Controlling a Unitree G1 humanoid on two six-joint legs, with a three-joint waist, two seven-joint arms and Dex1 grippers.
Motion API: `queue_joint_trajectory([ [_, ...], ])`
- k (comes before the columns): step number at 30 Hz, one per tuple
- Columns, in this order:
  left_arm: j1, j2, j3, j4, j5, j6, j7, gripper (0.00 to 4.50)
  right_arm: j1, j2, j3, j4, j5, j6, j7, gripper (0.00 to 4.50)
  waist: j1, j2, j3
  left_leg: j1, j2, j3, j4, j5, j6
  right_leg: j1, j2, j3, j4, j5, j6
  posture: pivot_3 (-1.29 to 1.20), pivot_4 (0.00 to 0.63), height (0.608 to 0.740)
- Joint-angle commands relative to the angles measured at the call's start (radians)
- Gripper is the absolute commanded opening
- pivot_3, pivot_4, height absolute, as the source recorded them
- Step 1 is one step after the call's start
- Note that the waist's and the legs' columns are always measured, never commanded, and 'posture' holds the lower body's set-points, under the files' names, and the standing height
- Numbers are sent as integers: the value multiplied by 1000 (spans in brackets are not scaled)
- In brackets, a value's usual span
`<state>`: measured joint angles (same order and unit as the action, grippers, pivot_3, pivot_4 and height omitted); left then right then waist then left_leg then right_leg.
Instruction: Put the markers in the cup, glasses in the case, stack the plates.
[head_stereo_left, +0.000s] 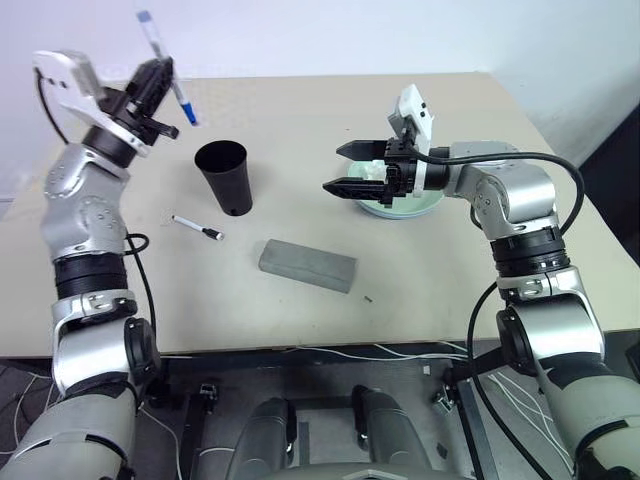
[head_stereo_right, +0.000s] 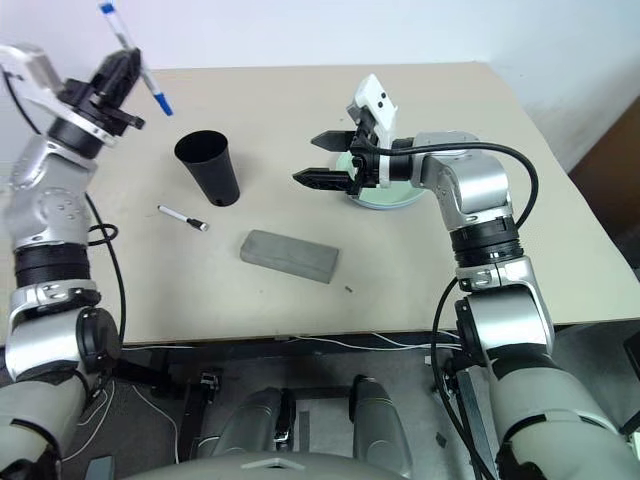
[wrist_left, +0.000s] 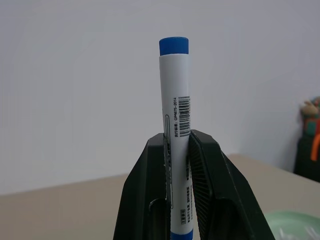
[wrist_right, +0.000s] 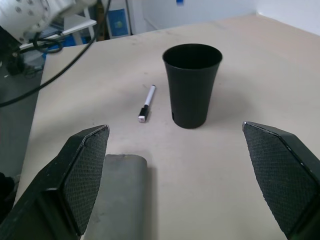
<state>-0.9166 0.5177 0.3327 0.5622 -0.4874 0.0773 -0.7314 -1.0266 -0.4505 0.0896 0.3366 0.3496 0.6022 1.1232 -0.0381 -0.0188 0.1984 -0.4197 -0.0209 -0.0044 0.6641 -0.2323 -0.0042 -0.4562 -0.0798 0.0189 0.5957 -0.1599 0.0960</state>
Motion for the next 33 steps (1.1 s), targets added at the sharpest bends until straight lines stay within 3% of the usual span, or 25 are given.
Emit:
queue_joint_trajectory([
  [1,-42,-4,-20,49,23,-41,-41,263,2,-8,-31,-56,20,-7,-13,4500,-4,0,0,0,0,0,0,0,0,0,0,0,0,0,0,0,150,733],
  [14,-67,-3,-58,246,131,-153,-55,263,41,-29,-32,-102,25,-3,-41,4500,-1,0,0,0,0,0,0,0,0,-1,0,0,0,1,1,0,150,733],
  [26,-26,-22,-68,238,153,-177,-66,263,55,-34,-26,-114,23,-6,-50,4500,-1,0,0,0,1,0,0,0,0,-1,0,0,0,1,1,0,150,733],
  [33,-22,-19,-69,241,163,-181,-69,2561,55,-33,-22,-112,18,-17,-53,4500,-1,0,0,0,1,0,0,0,0,-1,0,0,0,1,1,0,150,733],
])
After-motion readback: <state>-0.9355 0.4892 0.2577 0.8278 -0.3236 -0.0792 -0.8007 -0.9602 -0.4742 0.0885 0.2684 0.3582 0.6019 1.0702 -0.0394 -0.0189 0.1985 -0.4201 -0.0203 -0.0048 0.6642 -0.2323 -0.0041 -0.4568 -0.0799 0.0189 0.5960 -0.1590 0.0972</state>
